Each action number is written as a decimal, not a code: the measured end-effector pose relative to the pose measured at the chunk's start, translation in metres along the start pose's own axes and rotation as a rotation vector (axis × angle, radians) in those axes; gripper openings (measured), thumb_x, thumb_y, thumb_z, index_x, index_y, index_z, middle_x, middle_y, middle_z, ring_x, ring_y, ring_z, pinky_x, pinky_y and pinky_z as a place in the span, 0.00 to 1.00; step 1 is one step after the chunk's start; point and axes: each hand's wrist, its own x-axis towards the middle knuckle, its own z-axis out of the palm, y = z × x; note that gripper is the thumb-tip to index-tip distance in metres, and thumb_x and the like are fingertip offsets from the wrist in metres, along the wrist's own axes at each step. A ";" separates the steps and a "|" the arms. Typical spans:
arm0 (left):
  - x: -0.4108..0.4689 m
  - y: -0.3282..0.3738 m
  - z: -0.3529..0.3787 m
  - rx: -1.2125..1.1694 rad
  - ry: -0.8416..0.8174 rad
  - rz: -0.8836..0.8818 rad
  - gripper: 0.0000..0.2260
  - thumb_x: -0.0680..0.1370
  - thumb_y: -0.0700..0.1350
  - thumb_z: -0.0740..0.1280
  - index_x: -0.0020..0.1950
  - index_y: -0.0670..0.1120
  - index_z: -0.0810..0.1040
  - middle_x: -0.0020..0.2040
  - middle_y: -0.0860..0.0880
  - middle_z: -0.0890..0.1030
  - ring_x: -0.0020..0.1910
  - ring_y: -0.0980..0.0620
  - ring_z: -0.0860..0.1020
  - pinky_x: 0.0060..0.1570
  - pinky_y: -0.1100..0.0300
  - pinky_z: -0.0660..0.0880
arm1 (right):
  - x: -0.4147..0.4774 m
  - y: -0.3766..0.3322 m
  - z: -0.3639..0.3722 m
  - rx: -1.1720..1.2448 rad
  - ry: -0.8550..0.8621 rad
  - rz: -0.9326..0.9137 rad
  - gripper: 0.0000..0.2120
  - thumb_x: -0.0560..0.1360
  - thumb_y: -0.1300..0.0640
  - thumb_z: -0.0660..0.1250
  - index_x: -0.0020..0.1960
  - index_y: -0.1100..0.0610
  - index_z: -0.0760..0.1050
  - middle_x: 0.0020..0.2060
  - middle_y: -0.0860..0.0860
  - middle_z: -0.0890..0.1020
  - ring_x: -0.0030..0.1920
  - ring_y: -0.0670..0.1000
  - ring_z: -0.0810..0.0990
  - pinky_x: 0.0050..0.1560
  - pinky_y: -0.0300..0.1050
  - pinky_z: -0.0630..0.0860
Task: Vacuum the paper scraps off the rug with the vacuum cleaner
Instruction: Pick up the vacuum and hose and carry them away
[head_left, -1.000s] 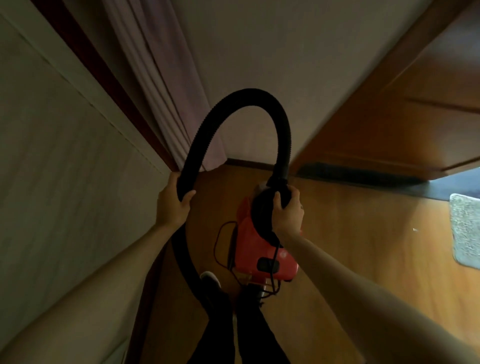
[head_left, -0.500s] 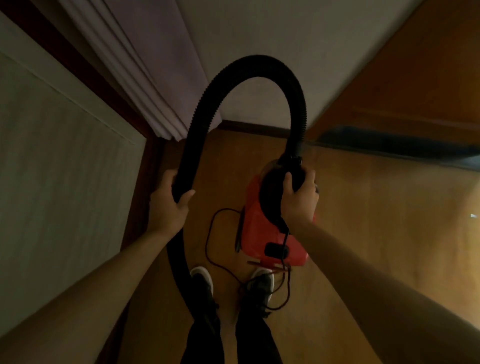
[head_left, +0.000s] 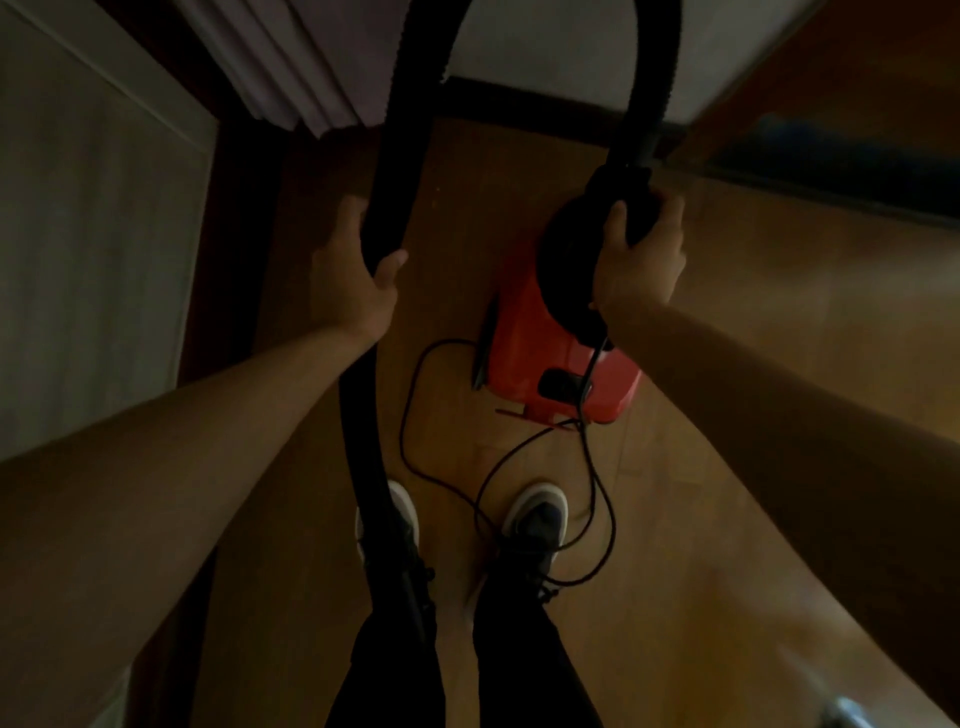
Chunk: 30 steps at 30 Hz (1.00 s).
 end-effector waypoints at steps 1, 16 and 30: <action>0.005 -0.003 0.004 0.003 0.003 -0.002 0.18 0.81 0.44 0.66 0.70 0.46 0.68 0.56 0.53 0.76 0.55 0.57 0.74 0.52 0.62 0.71 | 0.003 0.002 0.006 0.006 -0.002 -0.002 0.18 0.81 0.50 0.59 0.70 0.54 0.66 0.63 0.56 0.76 0.61 0.56 0.77 0.53 0.44 0.74; 0.060 -0.059 0.055 0.001 0.025 -0.070 0.17 0.81 0.44 0.66 0.69 0.46 0.67 0.54 0.54 0.74 0.51 0.56 0.74 0.46 0.61 0.71 | 0.032 0.045 0.057 0.055 -0.034 -0.056 0.19 0.82 0.48 0.59 0.69 0.53 0.66 0.59 0.54 0.77 0.53 0.49 0.76 0.43 0.39 0.73; 0.072 -0.054 0.071 -0.007 0.016 -0.183 0.23 0.80 0.42 0.67 0.73 0.43 0.63 0.67 0.44 0.75 0.64 0.45 0.75 0.62 0.54 0.73 | 0.031 0.040 0.063 0.046 0.016 -0.061 0.18 0.82 0.49 0.58 0.69 0.55 0.65 0.44 0.40 0.71 0.39 0.40 0.76 0.39 0.39 0.79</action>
